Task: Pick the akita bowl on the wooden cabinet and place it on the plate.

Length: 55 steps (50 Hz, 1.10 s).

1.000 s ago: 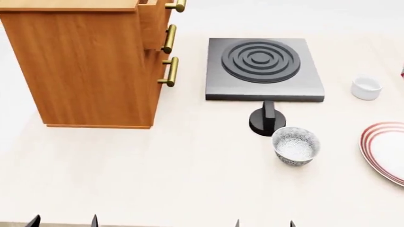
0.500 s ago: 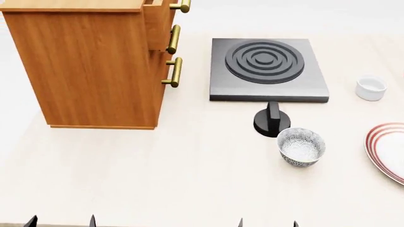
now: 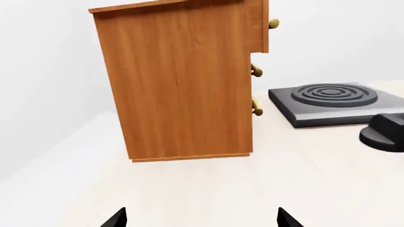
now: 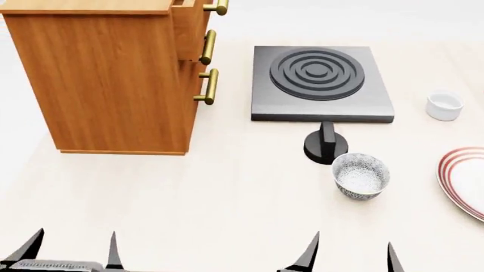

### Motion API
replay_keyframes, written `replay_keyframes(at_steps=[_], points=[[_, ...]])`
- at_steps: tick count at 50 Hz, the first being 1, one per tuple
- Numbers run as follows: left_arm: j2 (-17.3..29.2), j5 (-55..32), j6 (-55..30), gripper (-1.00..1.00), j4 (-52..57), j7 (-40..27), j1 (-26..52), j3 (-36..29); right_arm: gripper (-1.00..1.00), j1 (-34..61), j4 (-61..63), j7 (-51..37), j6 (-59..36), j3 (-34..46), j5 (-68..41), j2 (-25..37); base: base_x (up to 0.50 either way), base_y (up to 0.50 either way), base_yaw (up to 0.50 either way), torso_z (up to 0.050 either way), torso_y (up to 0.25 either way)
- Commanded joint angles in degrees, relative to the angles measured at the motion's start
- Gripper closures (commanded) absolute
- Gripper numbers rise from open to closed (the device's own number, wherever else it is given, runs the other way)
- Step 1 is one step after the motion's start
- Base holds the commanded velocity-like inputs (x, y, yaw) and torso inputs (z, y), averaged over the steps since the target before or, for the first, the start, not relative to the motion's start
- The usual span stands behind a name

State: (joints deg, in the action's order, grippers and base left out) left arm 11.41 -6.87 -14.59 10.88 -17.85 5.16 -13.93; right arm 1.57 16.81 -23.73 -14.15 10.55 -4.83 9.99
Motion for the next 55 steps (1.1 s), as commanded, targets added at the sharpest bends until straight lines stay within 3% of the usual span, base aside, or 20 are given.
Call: replay_keyframes(at_steps=[1,10,13,35,45,55], points=[[0.75,-1.25,-7.43,-1.0,6.1,0.47,4.87,-0.38,-1.0,0.76,12.79,-1.04,-10.7,-1.65,-2.81,0.61,0.0,0.0,0.0,0.0,0.0],[1.65,-2.94,-17.5,-1.0,14.6,0.89,10.77,-0.71,-1.0,2.38,23.69,-1.23,-16.72,-1.61,-4.34,2.07,0.0,0.0,0.0,0.0,0.0],[1.75,-3.75,-20.32,-1.0,16.59,1.14,13.3,-0.54,-1.0,3.66,26.54,-3.62,-17.83,1.57,1.78,4.12,0.0,0.0,0.0,0.0,0.0],[1.75,-10.52,-39.3,-1.0,28.73,1.61,28.39,3.47,-1.0,6.09,43.14,-4.55,-26.38,2.54,-2.14,6.11,0.0,0.0,0.0,0.0,0.0],[0.76,-14.32,-46.88,-1.0,33.14,1.03,33.39,6.89,-1.0,11.81,43.13,-25.25,-21.45,11.38,-17.65,21.76,0.0,0.0,0.0,0.0,0.0],[-1.45,-18.71,-57.98,-1.0,36.16,0.34,43.52,9.34,-1.0,16.46,43.05,-33.87,-18.89,17.82,-22.11,27.65,0.0,0.0,0.0,0.0,0.0]])
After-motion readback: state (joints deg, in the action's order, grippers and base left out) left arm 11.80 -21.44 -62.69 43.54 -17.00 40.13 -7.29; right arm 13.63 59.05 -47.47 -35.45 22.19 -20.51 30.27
